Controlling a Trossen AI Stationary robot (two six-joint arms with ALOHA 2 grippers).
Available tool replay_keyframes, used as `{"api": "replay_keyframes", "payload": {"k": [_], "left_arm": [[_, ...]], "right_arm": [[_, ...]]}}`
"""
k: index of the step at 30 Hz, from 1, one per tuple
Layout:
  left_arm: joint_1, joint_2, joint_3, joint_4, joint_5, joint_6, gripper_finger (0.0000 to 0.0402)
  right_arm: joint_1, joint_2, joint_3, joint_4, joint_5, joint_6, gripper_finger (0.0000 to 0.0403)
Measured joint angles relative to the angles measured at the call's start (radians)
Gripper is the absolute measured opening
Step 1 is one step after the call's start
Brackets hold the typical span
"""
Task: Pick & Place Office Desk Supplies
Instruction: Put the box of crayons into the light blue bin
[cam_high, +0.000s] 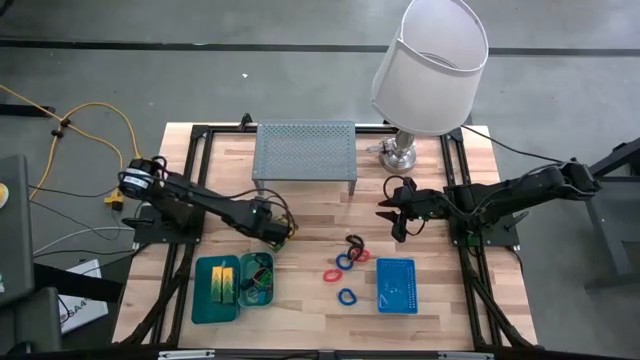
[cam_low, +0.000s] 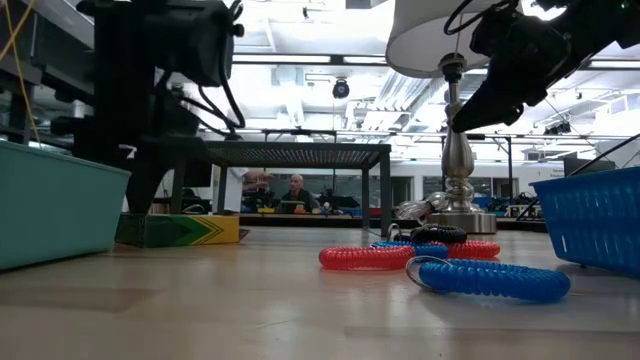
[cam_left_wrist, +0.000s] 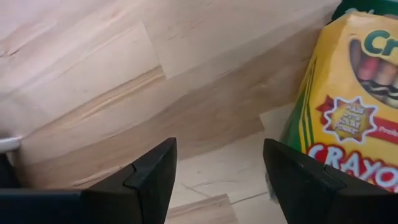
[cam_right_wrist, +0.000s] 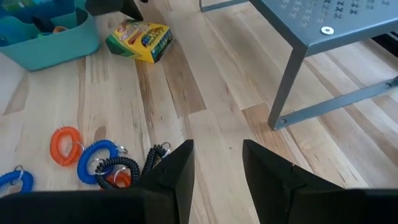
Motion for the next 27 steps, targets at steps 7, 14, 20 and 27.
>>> {"api": "replay_keyframes", "payload": {"k": [7,14,20,27], "left_arm": [[0.018,0.013,0.000,0.086,0.010,0.030,0.0230],[0.053,0.024,0.000,0.227,0.010,0.105,0.0230],[0.077,0.070,0.000,0.333,0.064,0.115,0.0230],[0.097,0.071,0.000,0.349,0.079,0.158,0.0230]], "right_arm": [[0.000,0.000,0.000,0.005,0.000,0.000,0.0124],[0.000,0.000,0.000,0.005,0.000,0.000,0.0124],[0.000,0.000,0.000,0.006,0.000,0.000,0.0124],[0.000,0.000,0.000,0.016,0.000,0.000,0.0124]]}}
